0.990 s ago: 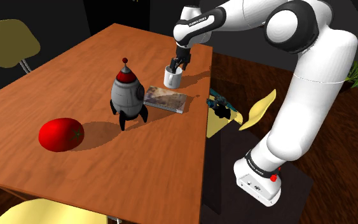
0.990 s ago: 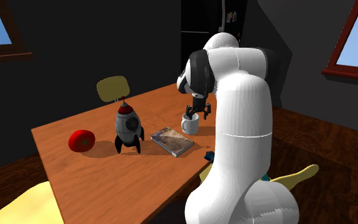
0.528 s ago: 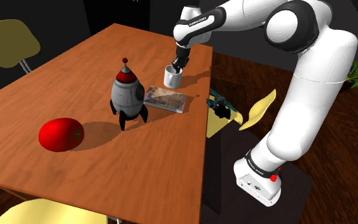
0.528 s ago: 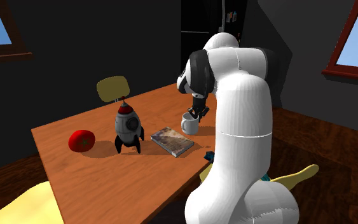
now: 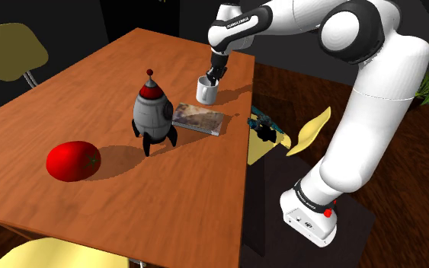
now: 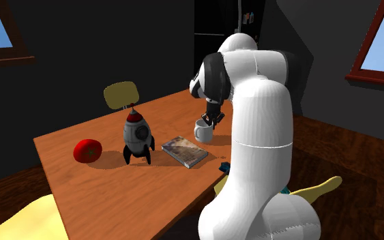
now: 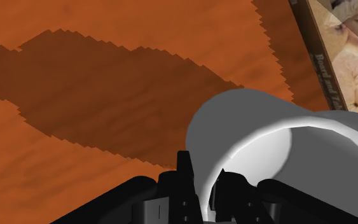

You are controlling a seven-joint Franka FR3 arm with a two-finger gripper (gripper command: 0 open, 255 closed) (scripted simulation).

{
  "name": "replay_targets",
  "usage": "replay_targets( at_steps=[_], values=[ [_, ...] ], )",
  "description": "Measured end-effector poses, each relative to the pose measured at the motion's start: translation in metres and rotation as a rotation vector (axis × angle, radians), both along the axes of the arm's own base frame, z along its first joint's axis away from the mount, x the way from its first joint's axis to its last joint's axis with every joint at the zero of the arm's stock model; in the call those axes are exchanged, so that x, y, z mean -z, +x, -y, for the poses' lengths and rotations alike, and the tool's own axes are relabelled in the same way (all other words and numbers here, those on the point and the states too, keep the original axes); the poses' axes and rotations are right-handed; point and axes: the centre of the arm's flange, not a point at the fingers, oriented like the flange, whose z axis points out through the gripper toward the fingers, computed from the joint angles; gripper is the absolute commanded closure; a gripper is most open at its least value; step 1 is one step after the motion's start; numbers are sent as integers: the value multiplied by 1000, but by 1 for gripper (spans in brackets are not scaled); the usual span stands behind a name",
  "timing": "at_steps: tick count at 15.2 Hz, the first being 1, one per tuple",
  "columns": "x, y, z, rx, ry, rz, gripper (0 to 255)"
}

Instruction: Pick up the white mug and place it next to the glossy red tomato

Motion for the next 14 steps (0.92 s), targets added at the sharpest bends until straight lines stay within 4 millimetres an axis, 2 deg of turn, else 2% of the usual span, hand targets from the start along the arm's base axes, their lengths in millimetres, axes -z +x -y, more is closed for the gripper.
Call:
replay_targets(
  at_steps=[14],
  values=[
    [-73, 1, 1, 0, 0, 0, 255]
  ],
)
